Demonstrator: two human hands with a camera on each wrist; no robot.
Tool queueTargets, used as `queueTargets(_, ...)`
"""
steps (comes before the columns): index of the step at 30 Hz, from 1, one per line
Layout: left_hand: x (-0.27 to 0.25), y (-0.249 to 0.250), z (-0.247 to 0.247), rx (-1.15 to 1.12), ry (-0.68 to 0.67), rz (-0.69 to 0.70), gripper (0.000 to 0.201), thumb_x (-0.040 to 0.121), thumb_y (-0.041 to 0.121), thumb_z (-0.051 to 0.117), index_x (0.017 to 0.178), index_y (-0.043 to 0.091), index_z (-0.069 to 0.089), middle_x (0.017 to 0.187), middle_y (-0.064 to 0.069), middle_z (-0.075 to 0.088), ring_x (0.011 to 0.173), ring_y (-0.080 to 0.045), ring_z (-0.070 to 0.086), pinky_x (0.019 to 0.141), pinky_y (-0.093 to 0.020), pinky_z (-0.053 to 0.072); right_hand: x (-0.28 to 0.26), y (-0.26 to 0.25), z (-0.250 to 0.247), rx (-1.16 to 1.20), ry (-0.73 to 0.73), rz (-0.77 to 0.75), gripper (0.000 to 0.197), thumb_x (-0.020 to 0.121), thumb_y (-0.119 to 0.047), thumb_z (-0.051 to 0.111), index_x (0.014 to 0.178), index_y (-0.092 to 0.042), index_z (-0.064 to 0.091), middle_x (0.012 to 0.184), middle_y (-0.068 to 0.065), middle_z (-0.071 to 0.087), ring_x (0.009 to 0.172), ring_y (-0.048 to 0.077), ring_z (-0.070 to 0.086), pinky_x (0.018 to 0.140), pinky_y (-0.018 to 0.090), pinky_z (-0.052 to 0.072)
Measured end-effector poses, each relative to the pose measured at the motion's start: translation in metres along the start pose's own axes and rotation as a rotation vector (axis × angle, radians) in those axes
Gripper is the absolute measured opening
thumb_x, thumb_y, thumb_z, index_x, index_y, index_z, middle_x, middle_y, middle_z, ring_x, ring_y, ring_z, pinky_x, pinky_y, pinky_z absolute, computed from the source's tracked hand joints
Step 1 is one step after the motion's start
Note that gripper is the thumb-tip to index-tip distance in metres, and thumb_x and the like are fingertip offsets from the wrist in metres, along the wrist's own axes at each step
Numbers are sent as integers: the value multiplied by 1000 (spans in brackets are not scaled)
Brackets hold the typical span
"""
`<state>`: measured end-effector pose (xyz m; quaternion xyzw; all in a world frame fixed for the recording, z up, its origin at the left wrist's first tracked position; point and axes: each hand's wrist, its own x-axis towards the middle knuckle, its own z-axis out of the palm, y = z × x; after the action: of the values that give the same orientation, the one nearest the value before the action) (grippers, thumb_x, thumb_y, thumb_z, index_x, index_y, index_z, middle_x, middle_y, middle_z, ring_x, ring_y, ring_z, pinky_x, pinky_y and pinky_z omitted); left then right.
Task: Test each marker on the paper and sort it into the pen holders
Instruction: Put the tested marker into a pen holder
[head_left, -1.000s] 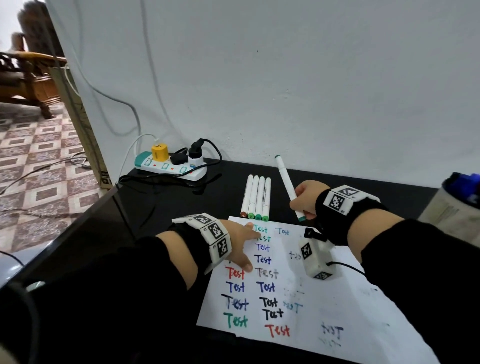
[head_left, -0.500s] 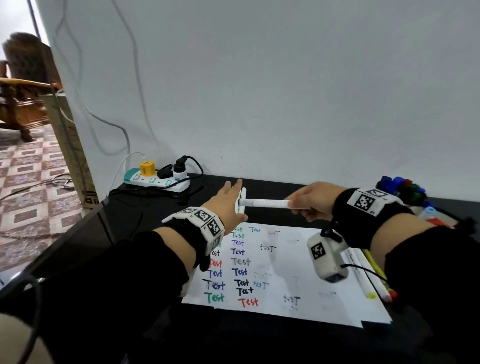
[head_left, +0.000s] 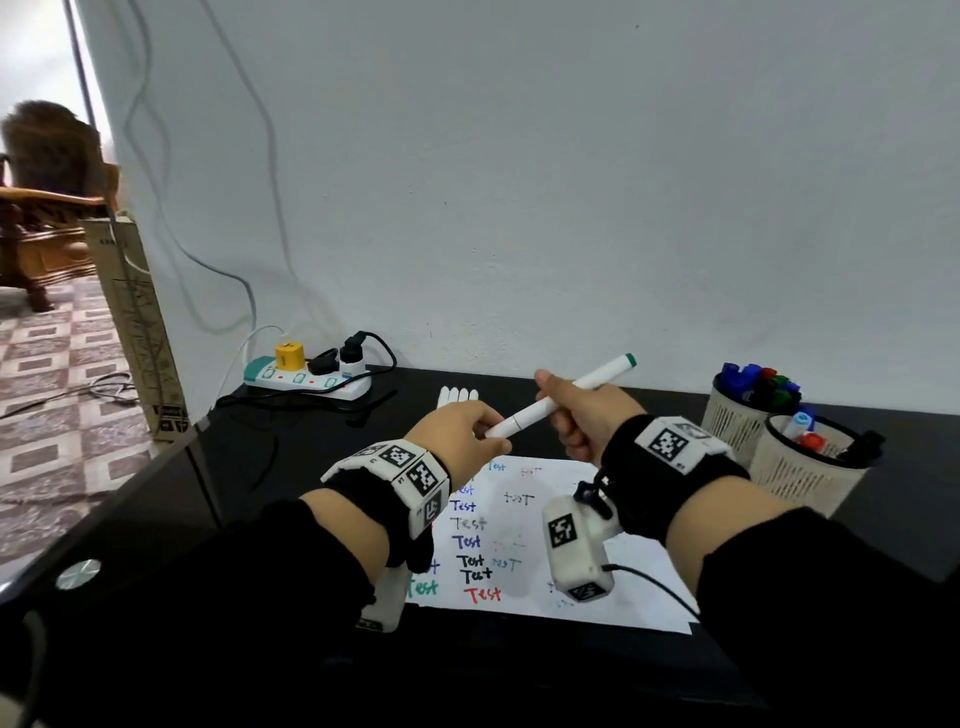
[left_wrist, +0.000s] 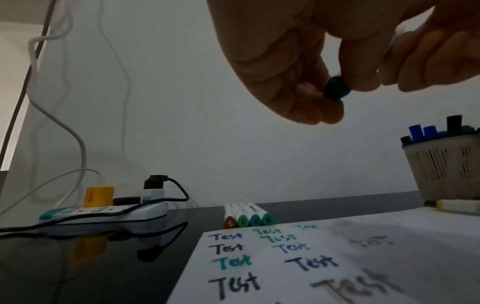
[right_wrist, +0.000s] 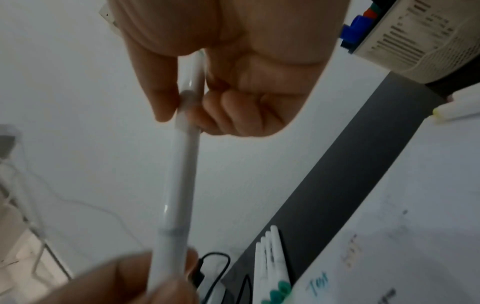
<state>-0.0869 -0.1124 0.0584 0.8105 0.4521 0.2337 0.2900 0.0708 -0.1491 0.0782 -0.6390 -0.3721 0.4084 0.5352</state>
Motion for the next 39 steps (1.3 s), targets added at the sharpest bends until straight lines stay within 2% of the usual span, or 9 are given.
queueTargets(7,-4,4,-10,-50,22,-27,17,88,31,62,103,23,64,74,8,56,56,-4,45,51,-16,36,0,0,18,117,14,-28,29,91,-22,57,67,-10,47,38,0,38,31,10,25,36,14,19)
queueTargets(14,-5,1,-11,-24,-37,-33,10,89,34,61,95,27,61,70,8,54,54,-4,44,50,-17,34,-8,0,21,3,-26,8,39,86,-38,66,60,-16,47,45,-1,41,34,9,27,35,15,20)
queueTargets(17,-5,3,-10,-49,-47,-30,9,90,34,59,89,25,60,67,8,54,54,-5,44,49,-17,34,-7,2,24,-8,-42,40,37,88,-31,64,60,-13,48,44,0,41,32,8,26,33,15,20)
queueTargets(24,0,6,-14,-173,-170,-26,27,94,25,54,67,20,56,64,6,58,60,-4,55,72,-21,48,2,7,24,116,-52,-42,32,90,-11,56,60,-11,42,36,4,37,32,13,23,36,15,16)
queueTargets(28,0,6,-13,-208,-189,-47,21,93,24,55,72,21,59,66,7,58,60,-4,54,69,-17,47,3,12,23,106,-52,-29,35,89,-13,56,59,-14,39,37,3,37,32,12,24,35,15,18)
queueTargets(31,0,-3,-12,-42,-125,-48,12,90,29,59,94,22,68,76,4,60,67,-8,53,70,-21,44,6,14,19,131,27,23,30,89,-14,54,62,-13,42,38,0,34,30,10,22,33,14,17)
queueTargets(33,0,-12,-13,0,-107,-85,21,89,31,60,107,23,67,85,2,62,78,-11,56,77,-24,46,10,15,11,191,51,38,29,91,-15,53,64,-11,43,38,-1,32,29,8,20,33,13,16)
queueTargets(36,2,-25,-15,-98,-67,-151,25,90,30,60,111,17,66,89,-1,66,84,-14,60,85,-29,49,16,21,4,193,53,22,32,93,-17,55,64,-13,41,38,-1,33,29,7,20,32,13,16)
queueTargets(39,6,-30,-15,-80,-36,-156,24,92,30,56,110,17,65,82,1,62,81,-14,57,74,-25,48,21,29,8,164,88,31,32,92,-22,59,64,-15,44,41,-1,35,28,7,23,32,13,18)
